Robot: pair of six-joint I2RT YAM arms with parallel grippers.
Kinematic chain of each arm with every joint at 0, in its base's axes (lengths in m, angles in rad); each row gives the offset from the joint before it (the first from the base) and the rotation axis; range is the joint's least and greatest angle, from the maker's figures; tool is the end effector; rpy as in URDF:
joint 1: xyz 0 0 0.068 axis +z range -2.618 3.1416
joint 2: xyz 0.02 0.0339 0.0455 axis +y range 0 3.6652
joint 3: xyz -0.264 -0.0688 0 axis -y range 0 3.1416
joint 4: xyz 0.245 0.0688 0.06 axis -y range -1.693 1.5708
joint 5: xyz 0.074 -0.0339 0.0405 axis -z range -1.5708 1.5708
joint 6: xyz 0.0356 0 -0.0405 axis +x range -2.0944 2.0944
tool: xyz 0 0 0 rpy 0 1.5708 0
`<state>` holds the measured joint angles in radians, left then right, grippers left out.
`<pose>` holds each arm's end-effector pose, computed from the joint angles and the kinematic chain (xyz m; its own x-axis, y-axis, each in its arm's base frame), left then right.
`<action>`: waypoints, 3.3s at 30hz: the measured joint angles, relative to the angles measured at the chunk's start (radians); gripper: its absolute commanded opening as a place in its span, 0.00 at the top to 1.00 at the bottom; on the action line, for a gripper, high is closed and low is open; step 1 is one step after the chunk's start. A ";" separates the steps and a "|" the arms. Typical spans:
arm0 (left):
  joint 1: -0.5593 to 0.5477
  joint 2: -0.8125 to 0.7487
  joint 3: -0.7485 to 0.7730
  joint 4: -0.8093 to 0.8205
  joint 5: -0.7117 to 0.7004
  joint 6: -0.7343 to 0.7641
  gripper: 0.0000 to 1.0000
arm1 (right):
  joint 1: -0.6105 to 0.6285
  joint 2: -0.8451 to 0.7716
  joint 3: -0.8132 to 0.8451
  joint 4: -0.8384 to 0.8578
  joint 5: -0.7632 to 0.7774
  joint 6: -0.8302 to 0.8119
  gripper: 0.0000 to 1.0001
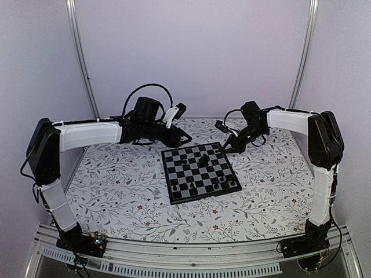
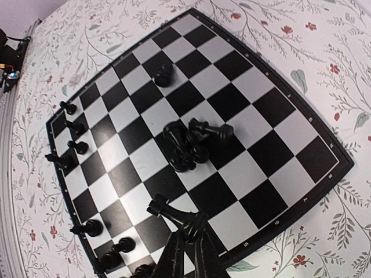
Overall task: Set up the chess pieces on the board
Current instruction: Pick up the chess piece from the chessboard, then place the chess piece on the chessboard.
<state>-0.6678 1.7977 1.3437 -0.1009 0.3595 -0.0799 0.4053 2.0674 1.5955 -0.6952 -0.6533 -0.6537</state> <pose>0.3197 -0.2681 0.2607 -0.4774 0.2813 -0.8324 0.7788 0.5741 -0.2526 0.3880 0.1900 0.1936 -0.3470 -0.6744 -0.6517 -0.9367 0.2841 0.2048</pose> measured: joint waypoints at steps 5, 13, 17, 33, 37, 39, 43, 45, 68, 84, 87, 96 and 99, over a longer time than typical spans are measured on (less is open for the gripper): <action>-0.024 0.040 -0.001 0.072 0.026 -0.050 0.49 | 0.000 -0.009 -0.001 0.022 -0.101 0.061 0.93; -0.108 0.072 -0.017 0.200 0.000 -0.068 0.49 | 0.000 0.024 0.002 0.029 -0.245 0.140 0.92; -0.132 0.110 -0.021 0.246 -0.022 -0.063 0.48 | 0.000 0.039 0.002 0.029 -0.279 0.162 0.92; -0.167 0.222 0.016 0.256 -0.081 -0.024 0.50 | 0.000 0.039 0.017 0.029 -0.330 0.187 0.92; -0.167 0.236 0.037 0.260 -0.090 -0.025 0.53 | 0.000 0.039 0.017 0.029 -0.331 0.187 0.91; -0.167 0.246 0.045 0.260 -0.097 -0.026 0.57 | 0.000 0.039 0.017 0.029 -0.331 0.187 0.91; -0.167 0.272 0.064 0.259 -0.112 -0.029 0.64 | 0.000 0.039 0.017 0.029 -0.335 0.187 0.91; -0.167 0.279 0.068 0.259 -0.117 -0.033 0.67 | 0.000 0.039 0.017 0.029 -0.337 0.187 0.91; -0.167 0.292 0.096 0.261 -0.106 -0.043 0.95 | 0.000 0.040 0.019 0.011 -0.322 0.182 0.66; -0.203 0.004 0.084 -0.259 -0.077 0.052 0.94 | -0.196 -0.272 -0.012 -0.082 -0.200 0.063 0.07; -0.240 -0.034 0.078 -0.383 -0.087 0.058 0.94 | -0.190 -0.341 -0.038 -0.084 -0.153 0.058 0.01; -0.314 -0.052 -0.025 -0.598 -0.190 0.046 0.94 | -0.243 -0.473 -0.151 0.119 0.035 0.246 0.06; -0.314 -0.032 -0.026 -0.636 -0.226 0.038 0.95 | -0.280 -0.454 -0.203 0.170 -0.001 0.271 0.14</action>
<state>-0.9813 1.7653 1.3174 -0.7368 0.1337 -0.0418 0.1249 1.6131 1.3930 -0.5255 -0.6544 -0.3824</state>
